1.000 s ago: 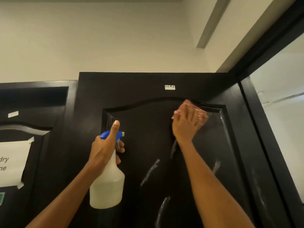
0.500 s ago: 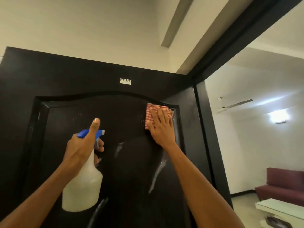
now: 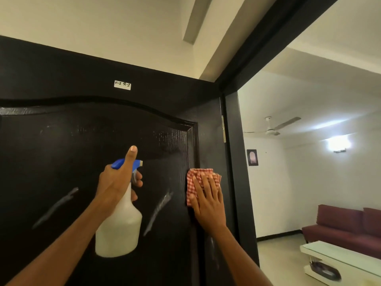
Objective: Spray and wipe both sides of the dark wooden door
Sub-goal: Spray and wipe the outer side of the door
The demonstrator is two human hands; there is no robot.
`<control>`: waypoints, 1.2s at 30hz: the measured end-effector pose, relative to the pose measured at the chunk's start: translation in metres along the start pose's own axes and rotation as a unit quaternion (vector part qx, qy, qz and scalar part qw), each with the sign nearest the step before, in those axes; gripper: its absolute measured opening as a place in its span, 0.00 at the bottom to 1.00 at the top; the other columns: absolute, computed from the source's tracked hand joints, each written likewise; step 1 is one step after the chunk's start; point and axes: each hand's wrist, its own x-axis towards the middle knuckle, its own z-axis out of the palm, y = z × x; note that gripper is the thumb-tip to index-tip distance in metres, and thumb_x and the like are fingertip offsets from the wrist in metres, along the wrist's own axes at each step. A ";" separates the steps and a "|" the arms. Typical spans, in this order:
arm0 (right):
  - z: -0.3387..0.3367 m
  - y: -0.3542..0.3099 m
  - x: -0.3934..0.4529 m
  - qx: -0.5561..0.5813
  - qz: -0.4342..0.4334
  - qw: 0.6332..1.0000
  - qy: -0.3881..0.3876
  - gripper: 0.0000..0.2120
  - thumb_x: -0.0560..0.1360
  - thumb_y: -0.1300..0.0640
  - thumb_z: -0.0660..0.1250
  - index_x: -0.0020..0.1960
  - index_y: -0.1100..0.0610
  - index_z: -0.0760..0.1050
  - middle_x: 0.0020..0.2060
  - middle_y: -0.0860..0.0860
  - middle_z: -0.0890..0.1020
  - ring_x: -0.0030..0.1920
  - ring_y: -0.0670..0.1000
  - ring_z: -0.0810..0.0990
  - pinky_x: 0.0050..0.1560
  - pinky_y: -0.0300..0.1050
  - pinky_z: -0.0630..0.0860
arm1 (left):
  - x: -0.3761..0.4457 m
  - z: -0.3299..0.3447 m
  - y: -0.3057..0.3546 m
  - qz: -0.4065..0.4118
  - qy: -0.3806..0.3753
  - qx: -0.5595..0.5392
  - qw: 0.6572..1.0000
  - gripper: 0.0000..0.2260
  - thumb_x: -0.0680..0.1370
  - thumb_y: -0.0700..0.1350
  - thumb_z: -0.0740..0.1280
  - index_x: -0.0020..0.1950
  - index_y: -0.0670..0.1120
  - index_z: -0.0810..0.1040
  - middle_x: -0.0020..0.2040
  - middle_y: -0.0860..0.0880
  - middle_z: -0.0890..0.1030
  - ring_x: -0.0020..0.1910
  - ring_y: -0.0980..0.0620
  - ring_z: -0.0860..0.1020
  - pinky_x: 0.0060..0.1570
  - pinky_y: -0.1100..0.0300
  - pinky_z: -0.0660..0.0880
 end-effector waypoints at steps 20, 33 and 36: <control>-0.027 0.027 0.122 0.103 0.143 0.982 0.063 0.33 0.83 0.36 0.41 0.81 0.48 0.34 0.81 0.54 0.37 0.80 0.58 0.36 0.79 0.60 0.39 | 0.011 0.069 -0.004 0.029 0.008 0.015 0.999 0.35 0.77 0.68 0.57 0.48 0.34 0.80 0.42 0.37 0.83 0.31 0.46 0.80 0.27 0.57 0.75; 0.037 -0.010 -0.092 0.131 0.227 0.965 -0.016 0.34 0.81 0.34 0.38 0.80 0.47 0.31 0.80 0.53 0.34 0.79 0.56 0.30 0.78 0.62 0.36 | -0.029 0.025 -0.021 -0.001 0.022 0.023 0.999 0.32 0.76 0.69 0.57 0.44 0.39 0.79 0.43 0.38 0.83 0.33 0.44 0.80 0.30 0.55 0.76; 0.022 -0.028 -0.046 0.145 0.238 0.960 0.010 0.33 0.82 0.38 0.41 0.81 0.49 0.33 0.80 0.54 0.34 0.78 0.56 0.30 0.78 0.63 0.36 | -0.030 0.002 -0.017 0.006 0.034 0.021 0.999 0.33 0.75 0.70 0.57 0.44 0.39 0.79 0.41 0.39 0.82 0.32 0.45 0.79 0.28 0.56 0.75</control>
